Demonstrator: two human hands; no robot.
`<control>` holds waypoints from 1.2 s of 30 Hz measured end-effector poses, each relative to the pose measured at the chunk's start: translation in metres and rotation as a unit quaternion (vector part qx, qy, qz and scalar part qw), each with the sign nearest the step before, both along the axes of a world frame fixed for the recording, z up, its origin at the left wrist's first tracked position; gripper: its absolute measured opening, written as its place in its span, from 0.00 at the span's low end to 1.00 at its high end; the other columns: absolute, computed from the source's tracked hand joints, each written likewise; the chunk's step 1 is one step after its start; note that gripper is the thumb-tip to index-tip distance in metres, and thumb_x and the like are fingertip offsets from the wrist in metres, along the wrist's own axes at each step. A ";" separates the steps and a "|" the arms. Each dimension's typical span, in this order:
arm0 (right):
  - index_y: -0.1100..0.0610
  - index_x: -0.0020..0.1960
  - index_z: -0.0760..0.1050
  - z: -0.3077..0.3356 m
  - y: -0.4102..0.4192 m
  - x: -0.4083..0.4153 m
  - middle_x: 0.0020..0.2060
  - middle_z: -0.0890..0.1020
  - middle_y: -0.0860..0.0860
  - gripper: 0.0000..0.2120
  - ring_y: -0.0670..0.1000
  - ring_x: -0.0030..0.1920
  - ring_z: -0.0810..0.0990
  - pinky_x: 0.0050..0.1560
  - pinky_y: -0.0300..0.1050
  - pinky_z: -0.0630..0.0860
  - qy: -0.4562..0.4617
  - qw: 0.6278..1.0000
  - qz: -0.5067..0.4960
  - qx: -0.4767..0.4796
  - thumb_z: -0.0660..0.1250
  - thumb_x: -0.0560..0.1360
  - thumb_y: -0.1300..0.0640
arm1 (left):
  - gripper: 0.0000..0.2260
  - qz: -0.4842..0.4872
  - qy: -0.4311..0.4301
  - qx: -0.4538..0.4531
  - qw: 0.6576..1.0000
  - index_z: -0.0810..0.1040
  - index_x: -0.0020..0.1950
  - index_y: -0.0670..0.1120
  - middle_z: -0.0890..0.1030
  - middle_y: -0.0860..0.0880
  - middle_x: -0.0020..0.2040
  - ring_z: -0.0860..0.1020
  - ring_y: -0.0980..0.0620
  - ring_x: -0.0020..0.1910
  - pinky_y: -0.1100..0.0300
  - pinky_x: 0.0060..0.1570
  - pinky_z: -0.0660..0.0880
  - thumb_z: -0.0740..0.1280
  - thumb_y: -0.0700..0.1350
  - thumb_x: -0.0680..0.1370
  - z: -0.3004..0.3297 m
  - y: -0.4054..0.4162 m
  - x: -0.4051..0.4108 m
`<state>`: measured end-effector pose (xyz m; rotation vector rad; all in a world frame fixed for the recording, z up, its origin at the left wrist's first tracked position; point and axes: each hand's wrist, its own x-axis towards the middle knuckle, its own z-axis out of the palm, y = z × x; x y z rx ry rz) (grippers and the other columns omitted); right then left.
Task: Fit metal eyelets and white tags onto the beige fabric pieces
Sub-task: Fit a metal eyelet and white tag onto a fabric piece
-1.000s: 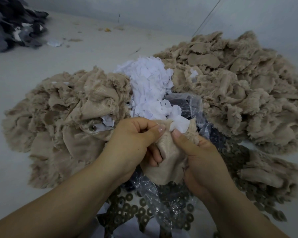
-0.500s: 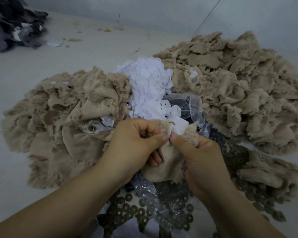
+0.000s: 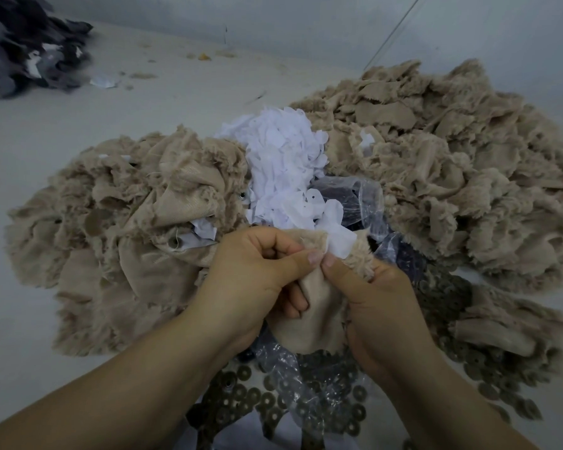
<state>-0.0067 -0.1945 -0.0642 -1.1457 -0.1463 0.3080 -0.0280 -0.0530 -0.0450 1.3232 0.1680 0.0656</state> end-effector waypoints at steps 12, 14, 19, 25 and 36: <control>0.61 0.54 0.84 -0.005 0.000 0.001 0.49 0.86 0.60 0.14 0.59 0.52 0.85 0.53 0.52 0.81 0.025 0.997 -0.050 -0.048 0.72 0.70 0.57 | 0.11 0.107 -0.181 0.373 0.904 0.79 0.39 0.47 0.77 0.55 0.36 0.77 0.54 0.33 0.57 0.32 0.77 0.71 0.31 0.71 -0.007 -0.004 -0.004; 0.62 0.53 0.84 -0.005 0.000 0.001 0.48 0.86 0.60 0.10 0.59 0.50 0.86 0.50 0.50 0.82 0.031 0.997 -0.051 -0.055 0.71 0.73 0.60 | 0.09 0.099 -0.183 0.360 0.909 0.80 0.39 0.46 0.77 0.55 0.37 0.78 0.54 0.33 0.53 0.32 0.78 0.72 0.31 0.71 -0.009 -0.002 -0.003; 0.61 0.49 0.85 -0.002 -0.002 0.002 0.45 0.87 0.60 0.07 0.58 0.48 0.87 0.45 0.44 0.82 0.031 0.996 -0.061 -0.062 0.72 0.74 0.60 | 0.02 0.094 -0.226 0.397 0.884 0.84 0.39 0.46 0.80 0.53 0.37 0.79 0.55 0.39 0.63 0.38 0.77 0.75 0.40 0.70 -0.007 -0.003 -0.007; 0.62 0.51 0.85 0.001 -0.001 0.002 0.47 0.87 0.58 0.08 0.56 0.50 0.86 0.47 0.43 0.82 0.033 0.995 -0.059 -0.070 0.73 0.74 0.61 | 0.05 0.028 -0.180 0.495 0.850 0.84 0.38 0.46 0.80 0.53 0.37 0.78 0.57 0.36 0.62 0.38 0.75 0.76 0.37 0.69 0.002 0.003 -0.001; 0.59 0.41 0.85 0.012 -0.003 -0.002 0.37 0.87 0.54 0.03 0.50 0.38 0.87 0.34 0.36 0.79 -0.008 0.988 -0.067 -0.141 0.73 0.73 0.64 | 0.05 0.091 -0.223 0.423 0.874 0.87 0.42 0.45 0.81 0.53 0.37 0.79 0.58 0.39 0.68 0.41 0.74 0.77 0.36 0.70 0.003 0.000 0.002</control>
